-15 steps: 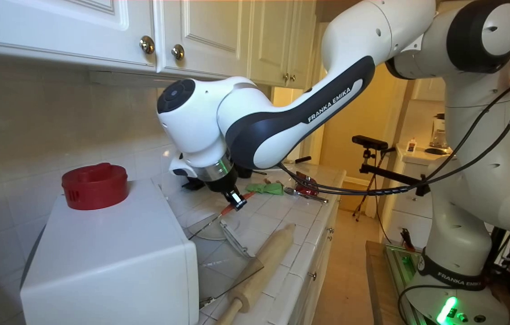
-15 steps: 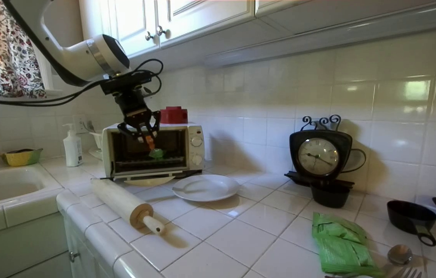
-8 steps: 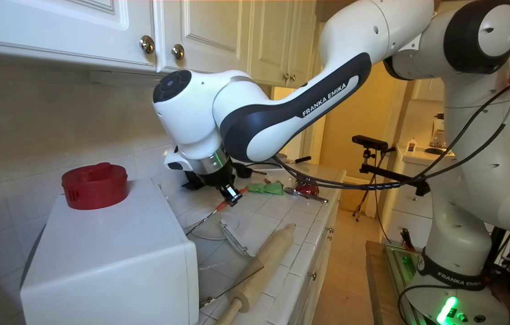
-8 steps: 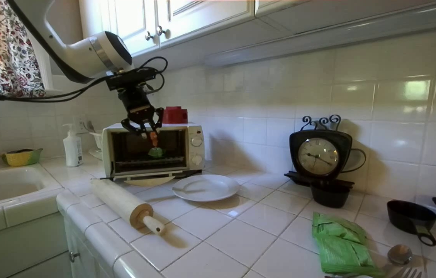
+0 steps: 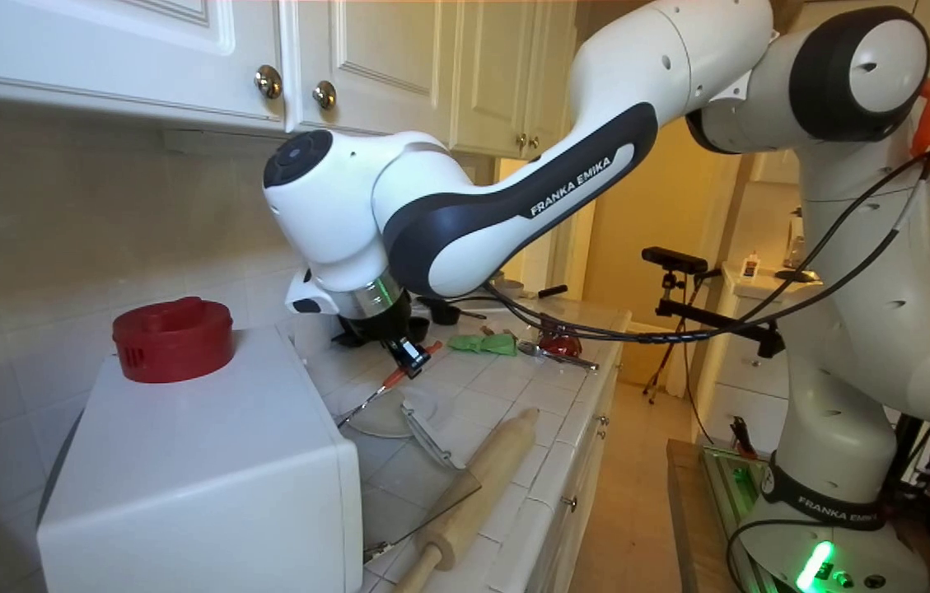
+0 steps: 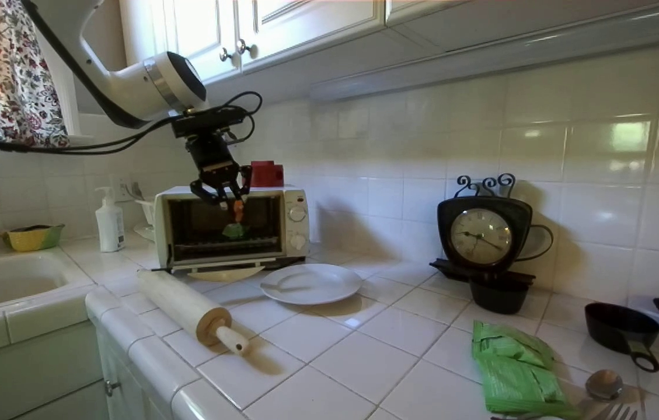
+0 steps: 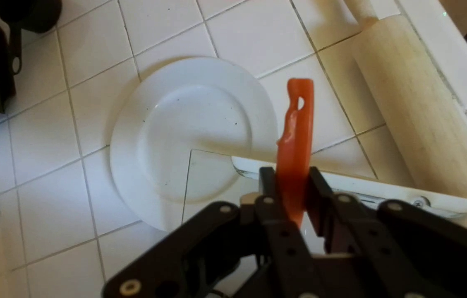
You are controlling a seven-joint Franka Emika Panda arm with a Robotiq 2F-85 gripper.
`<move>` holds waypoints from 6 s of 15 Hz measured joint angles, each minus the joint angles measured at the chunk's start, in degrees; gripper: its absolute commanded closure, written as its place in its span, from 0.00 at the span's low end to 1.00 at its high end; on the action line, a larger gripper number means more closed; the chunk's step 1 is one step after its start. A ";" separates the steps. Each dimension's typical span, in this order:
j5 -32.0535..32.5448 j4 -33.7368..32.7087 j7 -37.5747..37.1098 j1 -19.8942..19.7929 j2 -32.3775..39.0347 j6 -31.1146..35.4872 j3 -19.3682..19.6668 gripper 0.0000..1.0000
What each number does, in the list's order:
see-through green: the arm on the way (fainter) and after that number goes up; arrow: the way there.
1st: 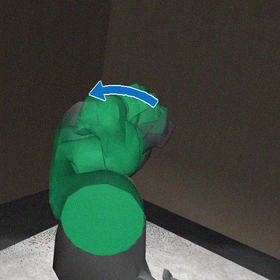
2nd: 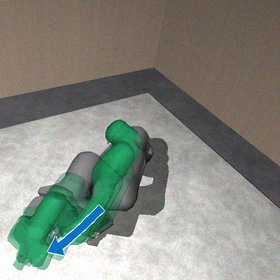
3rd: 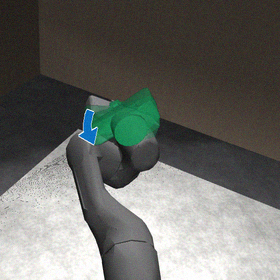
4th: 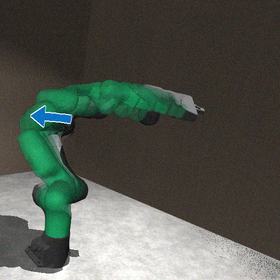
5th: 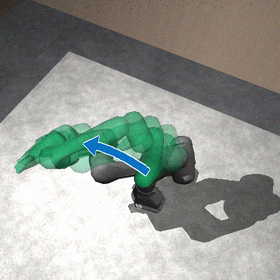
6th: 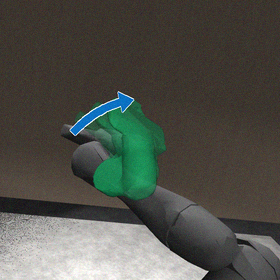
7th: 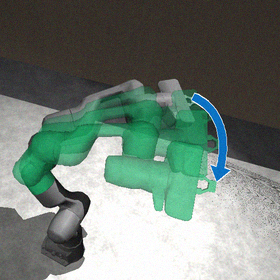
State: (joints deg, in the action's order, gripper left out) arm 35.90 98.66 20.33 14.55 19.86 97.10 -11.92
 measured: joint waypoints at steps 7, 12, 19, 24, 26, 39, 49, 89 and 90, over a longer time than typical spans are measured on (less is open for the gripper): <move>0.00 -2.56 0.16 0.17 2.44 0.03 0.00 0.95; 0.00 -5.10 0.16 0.59 4.33 0.03 0.00 0.95; 0.00 -8.83 0.16 1.43 7.16 0.04 -0.01 0.95; 0.00 -11.73 0.15 2.17 9.39 0.81 0.09 0.95; 0.00 -12.90 0.15 2.52 10.35 1.33 0.23 0.95; 0.65 -18.09 -0.31 4.45 14.06 2.11 2.00 0.95; 0.64 -15.54 -7.85 5.53 12.98 2.36 1.81 0.95; -4.08 20.67 -35.04 3.19 -9.75 17.70 1.34 0.95; -4.68 21.34 -35.25 3.05 -10.27 17.74 1.34 0.95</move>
State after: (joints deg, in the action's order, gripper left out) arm 31.21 119.99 -14.92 17.59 9.59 114.84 -10.58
